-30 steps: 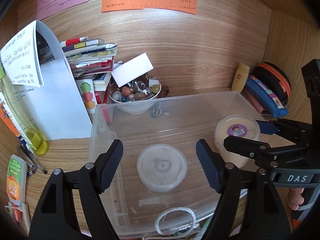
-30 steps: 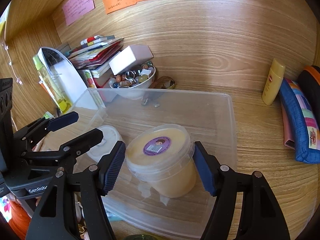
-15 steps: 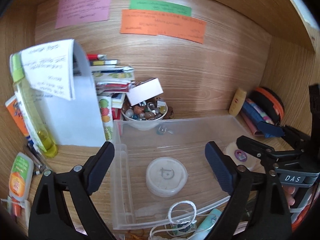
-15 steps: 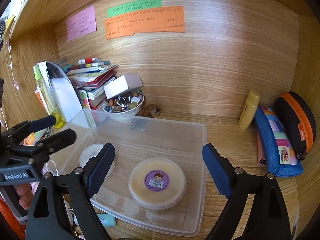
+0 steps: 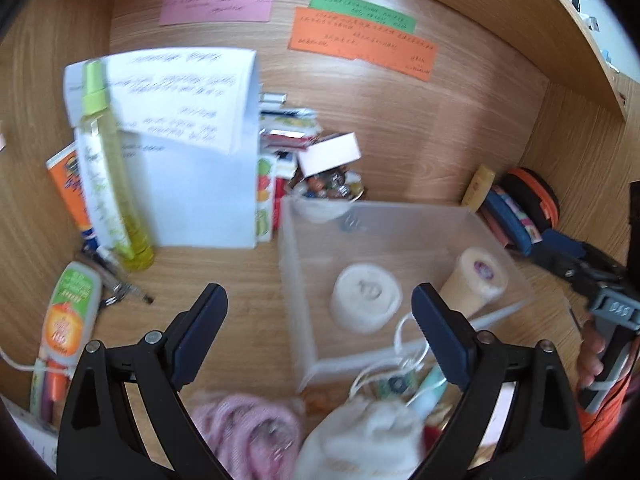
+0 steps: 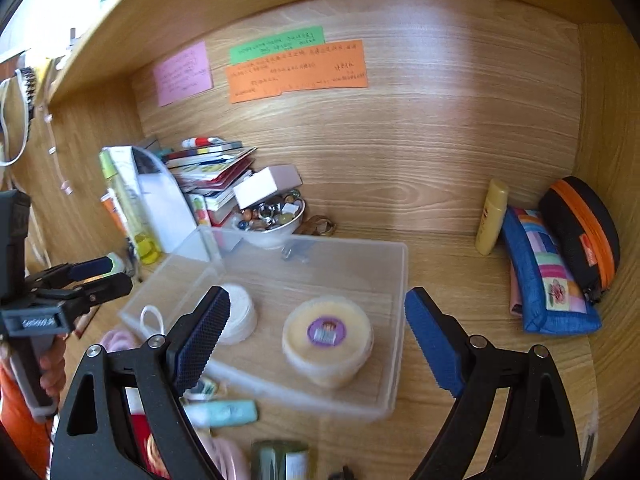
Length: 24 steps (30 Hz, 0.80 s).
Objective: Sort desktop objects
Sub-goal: 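Grasp the bagged pink rope with the left gripper while the right grasps the green bottle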
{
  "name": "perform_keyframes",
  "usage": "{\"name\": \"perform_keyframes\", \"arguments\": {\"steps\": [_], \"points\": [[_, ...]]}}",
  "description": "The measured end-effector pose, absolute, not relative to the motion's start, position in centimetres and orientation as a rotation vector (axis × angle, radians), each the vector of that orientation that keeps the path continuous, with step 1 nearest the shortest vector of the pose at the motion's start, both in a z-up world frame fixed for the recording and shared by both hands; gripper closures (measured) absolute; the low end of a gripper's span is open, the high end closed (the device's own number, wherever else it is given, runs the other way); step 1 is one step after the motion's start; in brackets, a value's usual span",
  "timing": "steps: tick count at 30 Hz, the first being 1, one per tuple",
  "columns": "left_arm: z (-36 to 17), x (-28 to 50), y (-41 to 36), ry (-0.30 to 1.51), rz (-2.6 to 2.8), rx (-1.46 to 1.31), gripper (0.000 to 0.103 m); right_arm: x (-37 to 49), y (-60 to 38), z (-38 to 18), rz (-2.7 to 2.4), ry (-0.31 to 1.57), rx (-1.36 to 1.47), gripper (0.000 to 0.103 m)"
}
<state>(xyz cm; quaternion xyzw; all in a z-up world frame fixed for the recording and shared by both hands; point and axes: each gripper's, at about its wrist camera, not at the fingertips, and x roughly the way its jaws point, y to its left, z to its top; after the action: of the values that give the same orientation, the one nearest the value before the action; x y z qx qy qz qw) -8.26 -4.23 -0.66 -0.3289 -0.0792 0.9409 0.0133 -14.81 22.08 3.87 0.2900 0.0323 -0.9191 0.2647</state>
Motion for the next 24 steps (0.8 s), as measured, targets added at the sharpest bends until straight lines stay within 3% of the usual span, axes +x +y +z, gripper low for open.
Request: {"name": "perform_keyframes", "arguments": {"steps": [6, 12, 20, 24], "points": [[-2.1, -5.6, -5.4, -0.156, 2.985, -1.079, 0.009, -12.3, 23.5, 2.5, -2.491, 0.145, 0.768, 0.014], [-3.4, -3.4, -7.3, -0.195, 2.959, -1.164, 0.009, -11.8, 23.8, 1.1, -2.460, 0.117, 0.804, 0.014], [-6.2, -1.6, -8.0, -0.047, 2.956, -1.302, 0.009, -11.2, 23.8, -1.3, -2.423, 0.151, 0.870, 0.014], [-7.8, -2.0, -8.2, -0.096, 2.891, -1.373, 0.009, -10.9, 24.0, -2.1, -2.410, 0.165, 0.896, 0.014]]}}
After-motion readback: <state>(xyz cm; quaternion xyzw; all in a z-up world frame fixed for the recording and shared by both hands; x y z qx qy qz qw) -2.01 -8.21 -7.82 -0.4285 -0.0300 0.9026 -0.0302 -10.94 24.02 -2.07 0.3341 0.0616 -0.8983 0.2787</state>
